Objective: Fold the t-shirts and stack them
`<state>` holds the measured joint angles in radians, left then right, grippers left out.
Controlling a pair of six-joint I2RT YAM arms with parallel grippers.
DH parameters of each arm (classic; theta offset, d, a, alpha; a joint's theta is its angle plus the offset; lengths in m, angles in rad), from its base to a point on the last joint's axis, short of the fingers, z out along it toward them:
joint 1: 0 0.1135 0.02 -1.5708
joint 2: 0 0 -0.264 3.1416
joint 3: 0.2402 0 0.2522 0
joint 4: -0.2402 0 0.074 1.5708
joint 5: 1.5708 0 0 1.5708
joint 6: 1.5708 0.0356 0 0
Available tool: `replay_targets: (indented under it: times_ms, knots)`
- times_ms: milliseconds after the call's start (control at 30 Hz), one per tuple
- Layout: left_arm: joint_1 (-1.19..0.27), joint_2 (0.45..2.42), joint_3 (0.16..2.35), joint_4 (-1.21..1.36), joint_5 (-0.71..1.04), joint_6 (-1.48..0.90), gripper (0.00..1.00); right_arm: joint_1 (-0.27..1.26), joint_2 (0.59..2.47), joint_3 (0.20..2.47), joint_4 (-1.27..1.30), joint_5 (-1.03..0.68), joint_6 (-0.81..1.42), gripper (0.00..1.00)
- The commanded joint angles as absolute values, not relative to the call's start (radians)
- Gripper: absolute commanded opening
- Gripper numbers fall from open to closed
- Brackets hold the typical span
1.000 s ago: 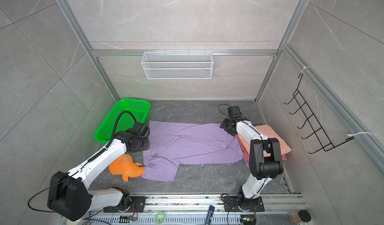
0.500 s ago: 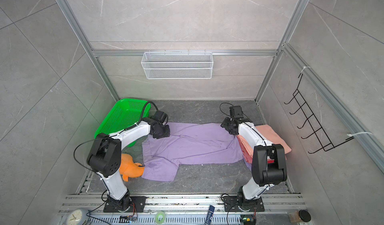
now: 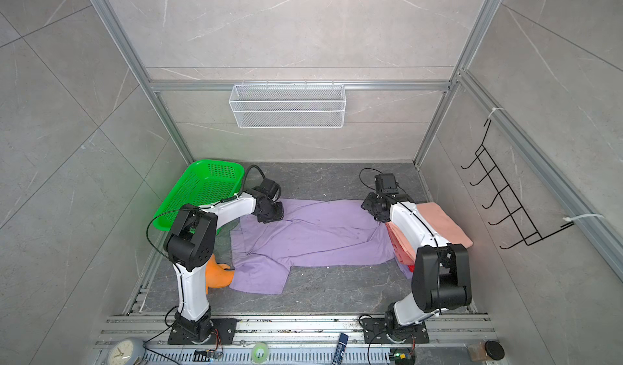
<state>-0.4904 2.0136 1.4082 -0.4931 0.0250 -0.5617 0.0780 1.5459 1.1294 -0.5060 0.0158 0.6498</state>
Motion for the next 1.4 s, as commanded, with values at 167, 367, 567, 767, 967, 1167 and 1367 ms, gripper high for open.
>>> replay_targets:
  times_ms: [167, 367, 567, 767, 967, 1167, 1367]
  knots:
    - [-0.518, 1.976, 1.401, -0.515, 0.0, -0.558, 0.19, 0.069, 1.527, 1.104, -0.519, 0.033, 0.631, 0.62]
    - [-0.525, 1.918, 1.407, -0.541, -0.02, -0.543, 0.0, 0.066, 1.53, 1.098, -0.509, 0.028, 0.629, 0.62]
    - [-0.554, 1.809, 1.371, -0.614, 0.044, -0.573, 0.0, 0.063, 1.531, 1.083, -0.497, 0.023, 0.63, 0.62]
    - [-0.651, 1.706, 1.319, -0.769, 0.047, -0.706, 0.12, 0.059, 1.542, 1.083, -0.494, 0.015, 0.622, 0.62]
    - [-0.692, 1.653, 1.323, -0.762, 0.078, -0.671, 0.27, 0.056, 1.568, 1.104, -0.499, 0.006, 0.612, 0.62]
    - [-0.61, 1.688, 1.382, -0.762, 0.048, -0.629, 0.35, 0.054, 1.583, 1.131, -0.485, -0.037, 0.612, 0.62]
    - [-0.535, 1.803, 1.447, -0.762, -0.037, -0.627, 0.39, 0.065, 1.575, 1.129, -0.458, -0.075, 0.646, 0.62]
